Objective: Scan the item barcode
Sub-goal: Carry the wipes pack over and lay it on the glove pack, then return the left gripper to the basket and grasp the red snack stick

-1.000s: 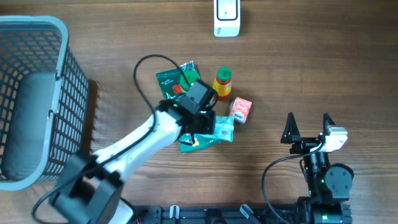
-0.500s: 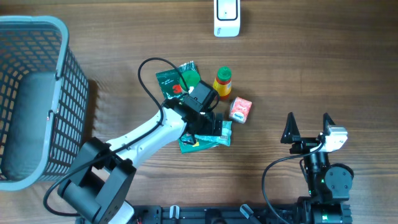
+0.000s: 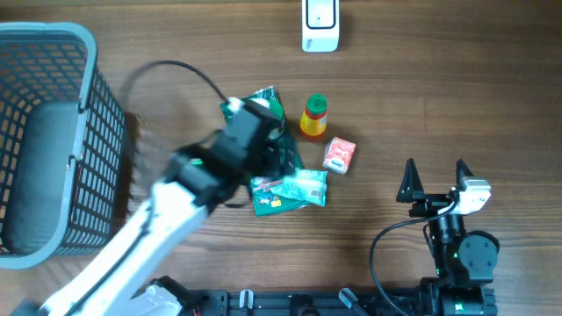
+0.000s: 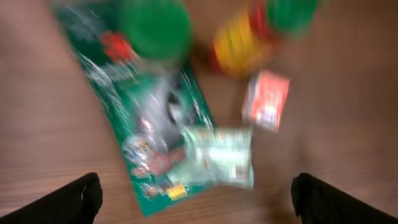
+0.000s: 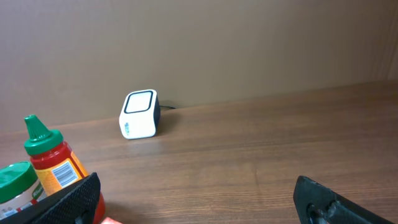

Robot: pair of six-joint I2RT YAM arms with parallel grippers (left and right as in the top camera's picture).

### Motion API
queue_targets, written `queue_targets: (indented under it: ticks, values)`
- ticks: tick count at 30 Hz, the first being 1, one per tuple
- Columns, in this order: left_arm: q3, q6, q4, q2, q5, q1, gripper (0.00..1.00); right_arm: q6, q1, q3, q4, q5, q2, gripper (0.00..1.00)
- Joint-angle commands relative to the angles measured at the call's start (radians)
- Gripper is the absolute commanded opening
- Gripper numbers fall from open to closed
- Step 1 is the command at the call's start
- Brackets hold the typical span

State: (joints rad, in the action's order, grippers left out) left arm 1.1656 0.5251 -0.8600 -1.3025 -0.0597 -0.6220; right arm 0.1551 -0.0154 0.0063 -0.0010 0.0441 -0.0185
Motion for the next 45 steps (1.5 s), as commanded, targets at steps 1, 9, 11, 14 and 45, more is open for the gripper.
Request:
queue_targets:
  ticks: [1,9,11,14,45]
  values:
    - [0.195,-0.054,-0.069,0.105,-0.167,0.187,1.0,-0.014,0.006,-0.001,0.003,0.004,0.002,1.0]
    - [0.461,-0.043,-0.071,0.102,-0.063,0.76,1.0,-0.014,0.006,-0.001,0.003,0.004,0.002,1.0]
    - [0.462,-0.021,-0.082,0.097,-0.061,0.866,1.0,-0.014,0.006,-0.001,0.003,0.004,0.002,1.0]
    - [0.461,0.039,-0.128,0.071,-0.048,1.015,1.0,-0.014,0.006,-0.001,0.003,0.004,0.002,1.0]
    - [-0.137,0.42,0.001,-0.249,0.018,1.248,1.0,-0.014,0.006,-0.001,0.003,0.004,0.002,1.0]
